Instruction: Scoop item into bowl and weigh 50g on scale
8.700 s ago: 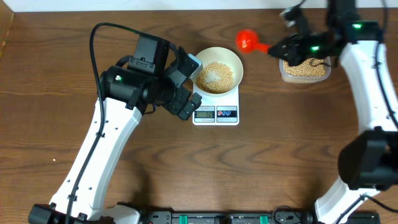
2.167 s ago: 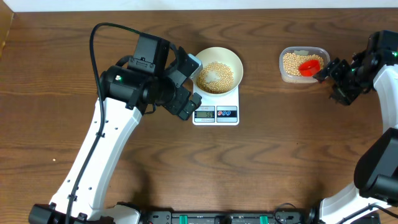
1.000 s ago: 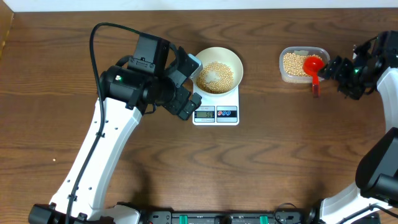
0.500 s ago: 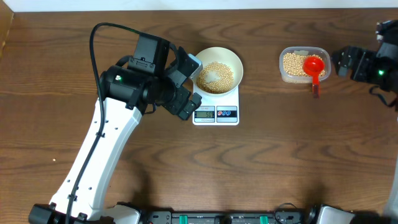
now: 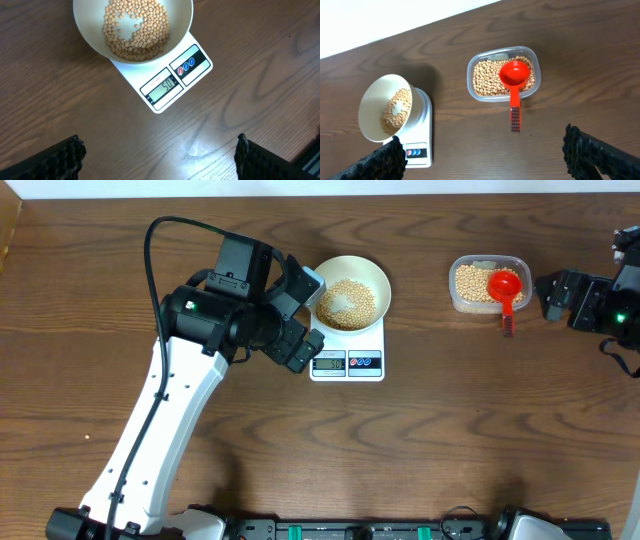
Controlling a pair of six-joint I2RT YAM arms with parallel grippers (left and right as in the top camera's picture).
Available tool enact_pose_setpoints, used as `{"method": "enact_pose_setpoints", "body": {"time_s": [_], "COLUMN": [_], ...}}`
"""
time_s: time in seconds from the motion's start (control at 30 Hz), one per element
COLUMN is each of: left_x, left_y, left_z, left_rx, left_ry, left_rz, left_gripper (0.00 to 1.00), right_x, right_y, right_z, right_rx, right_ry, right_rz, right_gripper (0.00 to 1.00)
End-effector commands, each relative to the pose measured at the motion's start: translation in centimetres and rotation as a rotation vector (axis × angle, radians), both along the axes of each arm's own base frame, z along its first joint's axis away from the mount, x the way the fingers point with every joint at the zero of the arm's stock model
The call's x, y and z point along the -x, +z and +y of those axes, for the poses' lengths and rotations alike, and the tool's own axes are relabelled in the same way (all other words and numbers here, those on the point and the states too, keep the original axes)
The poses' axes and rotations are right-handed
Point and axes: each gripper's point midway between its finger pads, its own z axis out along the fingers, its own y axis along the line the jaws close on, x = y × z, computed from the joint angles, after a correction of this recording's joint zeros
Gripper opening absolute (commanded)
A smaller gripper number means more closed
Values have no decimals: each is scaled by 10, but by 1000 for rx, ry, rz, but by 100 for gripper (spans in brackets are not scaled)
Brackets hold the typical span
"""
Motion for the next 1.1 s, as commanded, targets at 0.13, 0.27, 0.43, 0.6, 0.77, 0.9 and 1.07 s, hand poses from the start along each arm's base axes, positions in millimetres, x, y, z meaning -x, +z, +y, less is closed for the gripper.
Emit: {"method": "enact_pose_setpoints", "body": {"time_s": [0.13,0.27,0.43,0.6,0.77,0.9,1.07], "left_x": [-2,-2,-2,-2,-2,-2,-2], "left_y": [4,4,4,4,4,4,4], "left_z": [-3,-3,-3,-3,-3,-3,-3], "left_rx": [11,10,10,10,11,10,10], "left_ry": [-4,-4,-4,-4,-4,-4,-4], "left_rz": [-4,-3,-3,-3,-4,-3,-3], "left_gripper": [98,98,98,98,98,98,98], "right_x": [5,5,8,12,22,42,71], "right_y": [4,4,11,18,30,48,59], "right_z": [2,1,3,4,8,7,7], "right_rx": [-86,-85,-79,-69,29,133,198], "right_ry": [-65,-66,-64,-63,-87,-136,-173], "right_rz": [25,24,-1,-22,-63,-131,-282], "right_gripper": [99,99,99,99,99,99,99]}}
